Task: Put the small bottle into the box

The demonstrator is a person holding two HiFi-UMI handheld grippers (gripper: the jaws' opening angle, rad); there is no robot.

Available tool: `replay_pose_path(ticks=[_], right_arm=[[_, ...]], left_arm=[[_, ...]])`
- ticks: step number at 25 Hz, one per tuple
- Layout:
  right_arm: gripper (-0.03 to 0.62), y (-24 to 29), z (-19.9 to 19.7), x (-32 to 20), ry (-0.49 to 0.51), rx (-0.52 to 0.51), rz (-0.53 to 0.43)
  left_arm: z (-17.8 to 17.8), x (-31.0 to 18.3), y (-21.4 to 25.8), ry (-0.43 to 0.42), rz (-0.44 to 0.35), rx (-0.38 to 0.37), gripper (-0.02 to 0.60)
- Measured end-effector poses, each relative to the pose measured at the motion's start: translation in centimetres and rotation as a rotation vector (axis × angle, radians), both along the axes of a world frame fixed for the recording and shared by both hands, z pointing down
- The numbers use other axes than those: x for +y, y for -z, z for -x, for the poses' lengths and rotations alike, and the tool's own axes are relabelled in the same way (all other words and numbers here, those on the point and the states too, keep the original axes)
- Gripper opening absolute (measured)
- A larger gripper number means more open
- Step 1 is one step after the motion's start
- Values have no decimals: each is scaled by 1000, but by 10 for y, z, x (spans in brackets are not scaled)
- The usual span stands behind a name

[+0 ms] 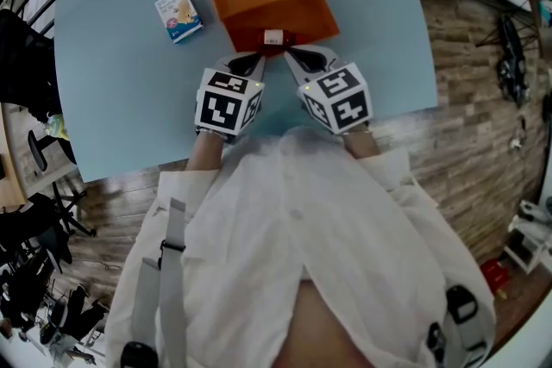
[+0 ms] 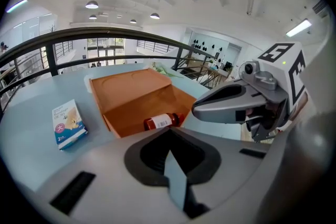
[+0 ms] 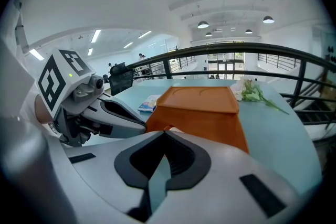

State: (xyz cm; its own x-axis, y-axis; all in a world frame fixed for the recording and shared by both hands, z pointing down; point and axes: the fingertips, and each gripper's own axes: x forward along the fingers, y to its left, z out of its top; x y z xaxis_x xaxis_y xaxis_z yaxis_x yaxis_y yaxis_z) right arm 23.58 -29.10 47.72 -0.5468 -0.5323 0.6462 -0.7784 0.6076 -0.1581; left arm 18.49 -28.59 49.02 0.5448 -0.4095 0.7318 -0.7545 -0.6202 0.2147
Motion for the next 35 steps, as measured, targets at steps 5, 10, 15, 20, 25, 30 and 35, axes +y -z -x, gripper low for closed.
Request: replay_pose_path(ticks=[5,10,15,20,25,30,35], right_arm=[[3,-3,1,0,-7,-15,22],[3,-5,1,-1,-3,-20,36],[3,-7,1,-1,4,-14,44],[3,-8,3,0,15,-13,50],[3,-8,1,0,13,-8,49],[3,-9,1,1,8,-4,49],[3,-9,0,2,11,-10,45]], left_arm=[[1,-2,0,10,0,4,3],[1,0,-1,11,6,8,4],[1,1,-1,13,12,12,3],[1,0,-2,14,12,15,4],[0,2,-3,6,25,7,3],[0,2,-4,5,25,8,5],[-1,4,-4,2,26,7,4]])
